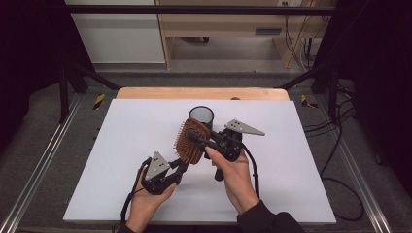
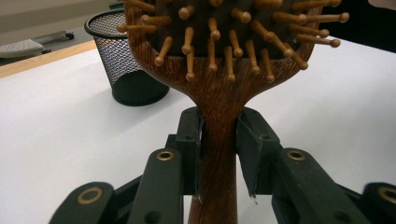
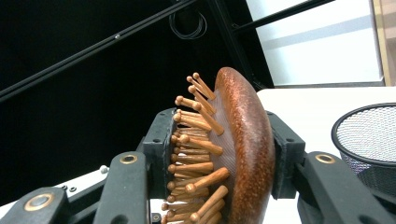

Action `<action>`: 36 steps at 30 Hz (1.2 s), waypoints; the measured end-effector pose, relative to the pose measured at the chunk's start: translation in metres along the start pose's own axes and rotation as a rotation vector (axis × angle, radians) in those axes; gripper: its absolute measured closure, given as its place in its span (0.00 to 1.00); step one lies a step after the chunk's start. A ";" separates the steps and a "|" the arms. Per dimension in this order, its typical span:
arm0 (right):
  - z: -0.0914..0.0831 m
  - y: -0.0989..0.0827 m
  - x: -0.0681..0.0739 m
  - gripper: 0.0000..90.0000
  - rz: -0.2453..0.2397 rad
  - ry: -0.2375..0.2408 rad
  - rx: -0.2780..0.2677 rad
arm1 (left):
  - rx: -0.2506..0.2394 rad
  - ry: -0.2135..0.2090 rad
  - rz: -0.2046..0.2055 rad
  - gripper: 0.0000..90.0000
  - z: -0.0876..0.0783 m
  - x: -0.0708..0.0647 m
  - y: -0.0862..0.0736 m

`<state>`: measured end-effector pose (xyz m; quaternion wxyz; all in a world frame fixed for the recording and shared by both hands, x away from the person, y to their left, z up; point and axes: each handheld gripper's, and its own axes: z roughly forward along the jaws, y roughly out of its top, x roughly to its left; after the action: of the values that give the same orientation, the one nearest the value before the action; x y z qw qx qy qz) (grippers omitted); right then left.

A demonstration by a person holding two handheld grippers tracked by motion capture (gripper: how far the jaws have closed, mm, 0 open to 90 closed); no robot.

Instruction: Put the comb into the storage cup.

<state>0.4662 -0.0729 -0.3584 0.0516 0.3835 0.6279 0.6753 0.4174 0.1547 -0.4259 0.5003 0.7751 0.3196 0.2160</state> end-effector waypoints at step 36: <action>-0.028 0.022 -0.045 0.58 0.010 -0.125 -0.074 | -0.111 0.203 -0.101 0.12 -0.040 0.048 -0.012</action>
<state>0.4903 -0.1250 -0.3574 0.1014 0.4259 0.5960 0.6732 0.4212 0.2178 -0.4197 0.5178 0.7033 0.3948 0.2853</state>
